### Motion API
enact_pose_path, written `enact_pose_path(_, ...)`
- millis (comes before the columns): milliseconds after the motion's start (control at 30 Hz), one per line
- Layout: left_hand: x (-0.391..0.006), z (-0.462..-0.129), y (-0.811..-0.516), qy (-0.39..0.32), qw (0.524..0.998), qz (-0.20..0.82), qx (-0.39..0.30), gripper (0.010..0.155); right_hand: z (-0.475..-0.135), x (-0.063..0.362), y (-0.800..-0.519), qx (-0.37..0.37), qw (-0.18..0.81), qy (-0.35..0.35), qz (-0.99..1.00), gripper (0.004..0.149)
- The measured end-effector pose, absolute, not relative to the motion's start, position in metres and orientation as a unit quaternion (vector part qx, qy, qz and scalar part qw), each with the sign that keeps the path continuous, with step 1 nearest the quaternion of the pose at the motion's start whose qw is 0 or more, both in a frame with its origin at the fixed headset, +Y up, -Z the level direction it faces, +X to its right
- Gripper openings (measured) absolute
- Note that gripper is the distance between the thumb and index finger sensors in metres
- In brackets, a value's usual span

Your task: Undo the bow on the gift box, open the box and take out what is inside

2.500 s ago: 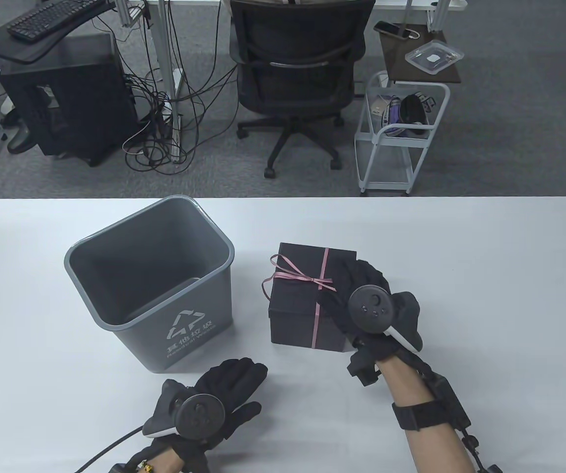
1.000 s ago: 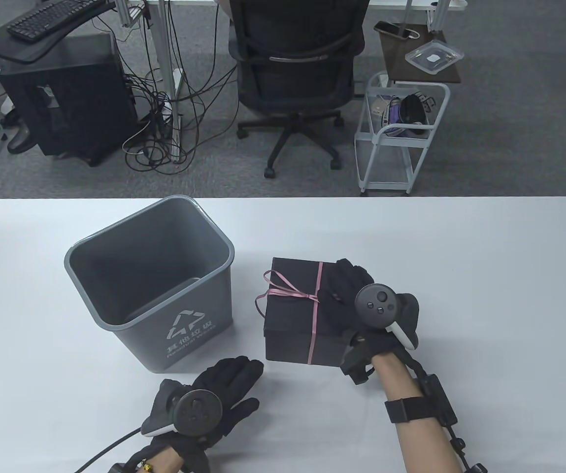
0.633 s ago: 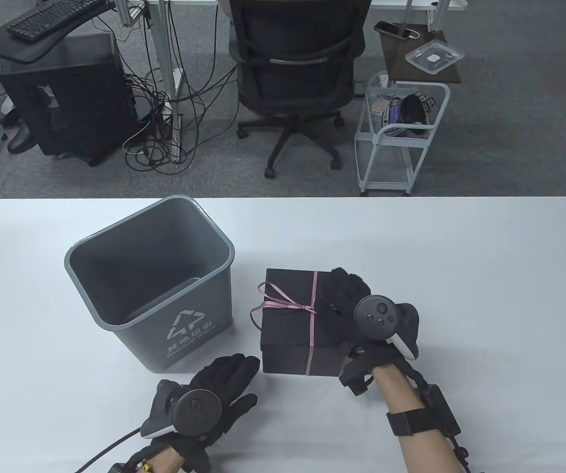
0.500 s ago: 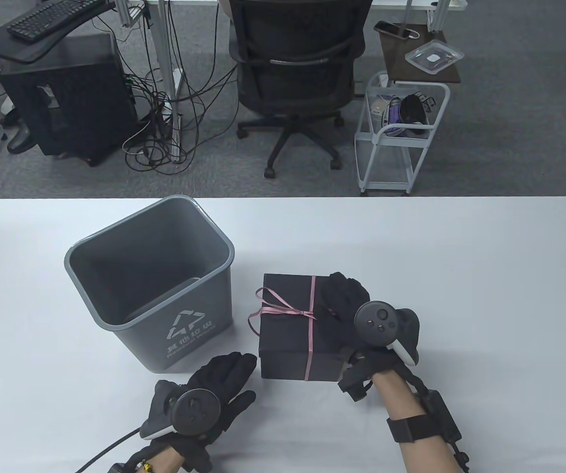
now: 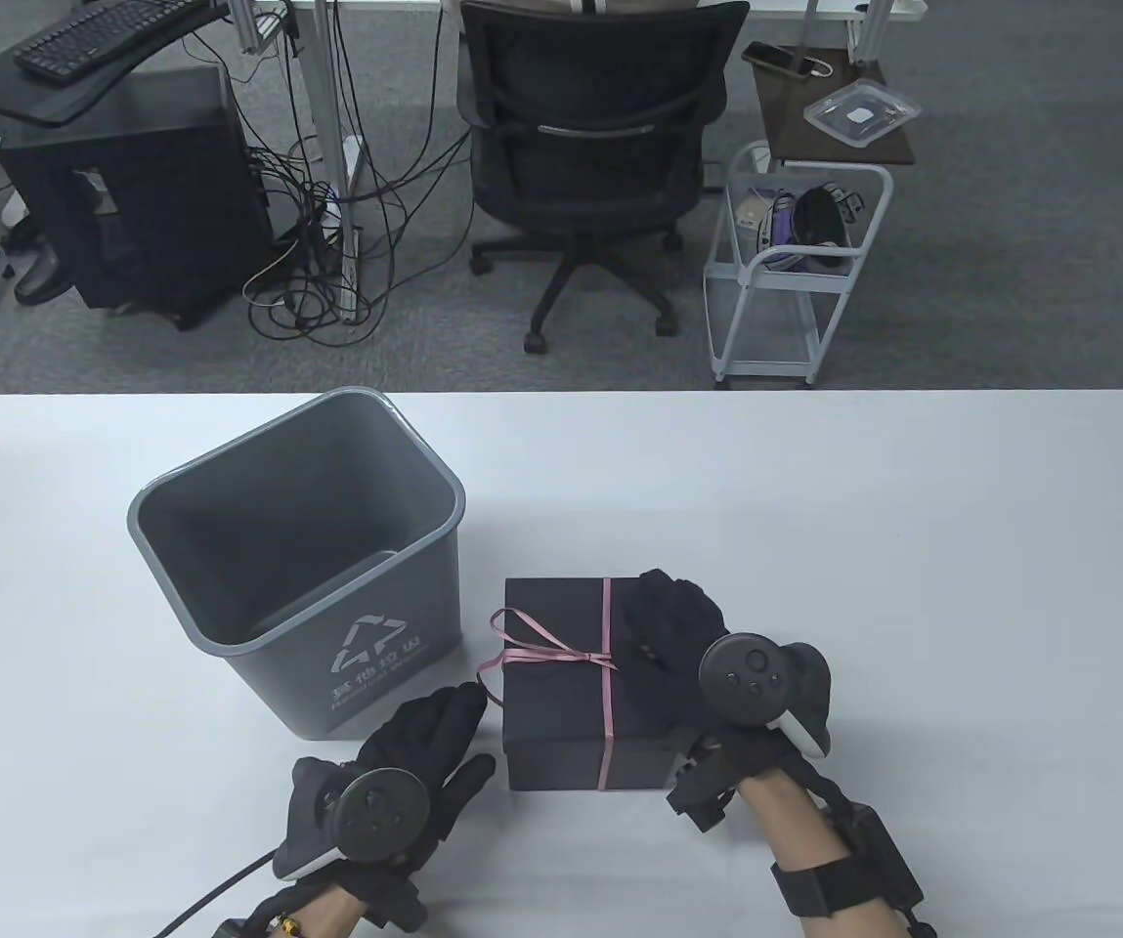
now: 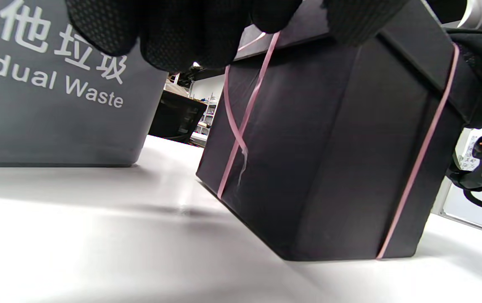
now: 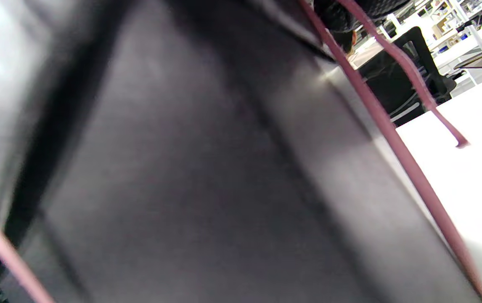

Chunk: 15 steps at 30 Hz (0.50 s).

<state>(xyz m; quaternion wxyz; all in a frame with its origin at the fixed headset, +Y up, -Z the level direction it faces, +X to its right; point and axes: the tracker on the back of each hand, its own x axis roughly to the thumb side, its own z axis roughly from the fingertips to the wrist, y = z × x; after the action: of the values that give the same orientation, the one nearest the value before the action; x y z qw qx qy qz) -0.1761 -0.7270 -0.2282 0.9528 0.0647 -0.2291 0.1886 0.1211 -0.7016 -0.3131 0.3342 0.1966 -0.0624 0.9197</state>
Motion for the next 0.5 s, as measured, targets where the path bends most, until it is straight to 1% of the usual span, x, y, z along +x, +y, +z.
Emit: enact_pose_path(500, -0.1795, -0.2289, -0.7264, -0.214, 0.954, 0.196, 0.071, 0.067, -0.3047, 0.1167, -0.7021, 0.214, 0.342, -0.055, 0.913, 0.063)
